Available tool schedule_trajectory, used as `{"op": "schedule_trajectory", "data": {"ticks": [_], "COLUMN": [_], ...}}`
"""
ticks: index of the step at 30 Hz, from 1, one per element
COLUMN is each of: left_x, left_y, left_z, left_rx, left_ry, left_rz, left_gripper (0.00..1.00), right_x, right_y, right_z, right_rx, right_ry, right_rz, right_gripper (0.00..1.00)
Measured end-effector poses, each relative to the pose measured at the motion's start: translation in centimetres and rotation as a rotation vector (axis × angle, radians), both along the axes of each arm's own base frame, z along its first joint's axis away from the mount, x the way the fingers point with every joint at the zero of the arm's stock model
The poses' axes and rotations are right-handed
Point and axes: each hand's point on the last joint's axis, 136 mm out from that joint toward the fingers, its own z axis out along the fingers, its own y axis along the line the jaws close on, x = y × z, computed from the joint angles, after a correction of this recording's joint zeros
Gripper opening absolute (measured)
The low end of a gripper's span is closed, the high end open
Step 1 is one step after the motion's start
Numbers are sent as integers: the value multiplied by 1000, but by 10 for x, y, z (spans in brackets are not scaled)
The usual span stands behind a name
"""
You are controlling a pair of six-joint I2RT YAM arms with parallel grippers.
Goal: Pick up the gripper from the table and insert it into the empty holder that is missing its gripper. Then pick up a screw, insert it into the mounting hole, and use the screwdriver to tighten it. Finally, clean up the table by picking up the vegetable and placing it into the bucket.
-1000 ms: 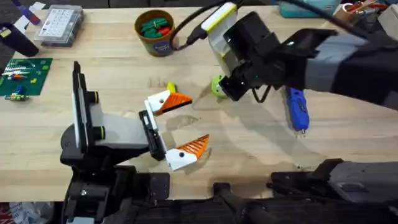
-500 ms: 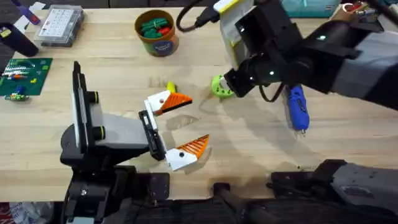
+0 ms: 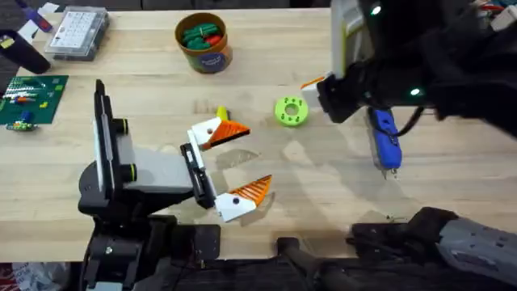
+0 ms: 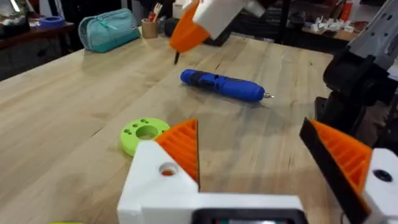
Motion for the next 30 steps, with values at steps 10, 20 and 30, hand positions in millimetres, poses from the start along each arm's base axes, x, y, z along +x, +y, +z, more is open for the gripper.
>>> {"op": "schedule_trajectory", "data": {"ticks": [10, 20, 30], "left_x": [0, 0, 0], "left_y": [0, 0, 0], "left_z": [0, 0, 0], "left_rx": [0, 0, 0], "left_ry": [0, 0, -1], "left_rz": [0, 0, 0], "left_gripper": [990, 990, 990], "right_x": [-12, -14, -16], "right_y": [5, 8, 10], "right_z": [38, 39, 39], "right_rx": [46, 47, 49], "right_ry": [19, 20, 19], "right_rz": [49, 75, 86], "right_gripper": [2, 2, 2]}}
